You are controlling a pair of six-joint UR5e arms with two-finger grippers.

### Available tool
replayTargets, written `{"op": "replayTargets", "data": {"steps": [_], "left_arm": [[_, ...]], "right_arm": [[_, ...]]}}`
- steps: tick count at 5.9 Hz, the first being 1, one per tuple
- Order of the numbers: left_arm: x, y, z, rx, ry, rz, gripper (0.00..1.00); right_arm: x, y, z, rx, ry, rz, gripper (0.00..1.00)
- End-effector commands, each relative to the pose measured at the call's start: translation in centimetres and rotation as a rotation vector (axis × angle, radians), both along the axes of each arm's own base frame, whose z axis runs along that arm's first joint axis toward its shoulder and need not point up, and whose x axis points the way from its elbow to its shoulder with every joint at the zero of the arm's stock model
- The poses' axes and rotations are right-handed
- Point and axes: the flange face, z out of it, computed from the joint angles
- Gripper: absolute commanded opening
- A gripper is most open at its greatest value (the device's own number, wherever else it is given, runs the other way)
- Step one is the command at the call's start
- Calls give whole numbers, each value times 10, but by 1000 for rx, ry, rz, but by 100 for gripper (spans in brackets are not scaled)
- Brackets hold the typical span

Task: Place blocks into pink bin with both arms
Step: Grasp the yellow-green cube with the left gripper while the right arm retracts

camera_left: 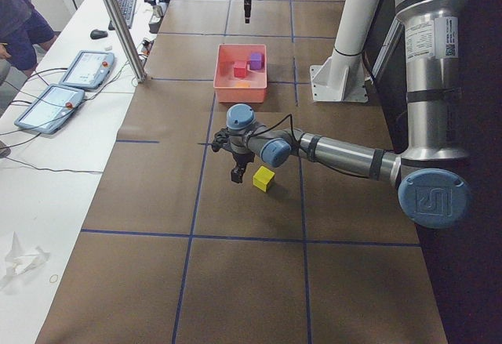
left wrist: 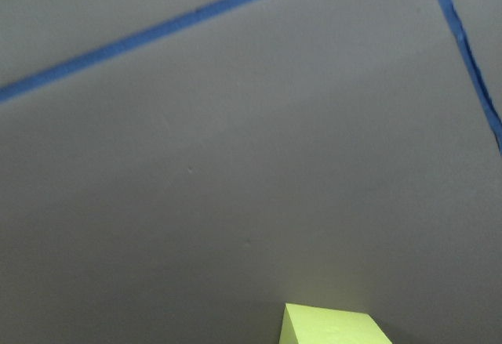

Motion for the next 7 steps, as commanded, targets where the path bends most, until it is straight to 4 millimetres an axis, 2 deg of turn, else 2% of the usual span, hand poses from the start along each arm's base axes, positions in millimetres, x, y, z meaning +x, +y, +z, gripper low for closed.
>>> {"op": "replayTargets", "data": {"steps": [1,3,4,6,7], "left_arm": [[37,22,5,-33,-1,70,100],[56,35,10,-45,-11,119,100],[63,39,23,-63,-27,136,100],[75,44,32,-79,-38,160,100],[81,44,29,-72,-36,168,92]], "right_arm": [[2,1,6,-6,7,2,100],[4,3,12,-9,11,2,100],[6,5,11,-7,8,2,100],[7,5,19,-13,16,1,100],[8,6,19,-10,14,0,100]]}}
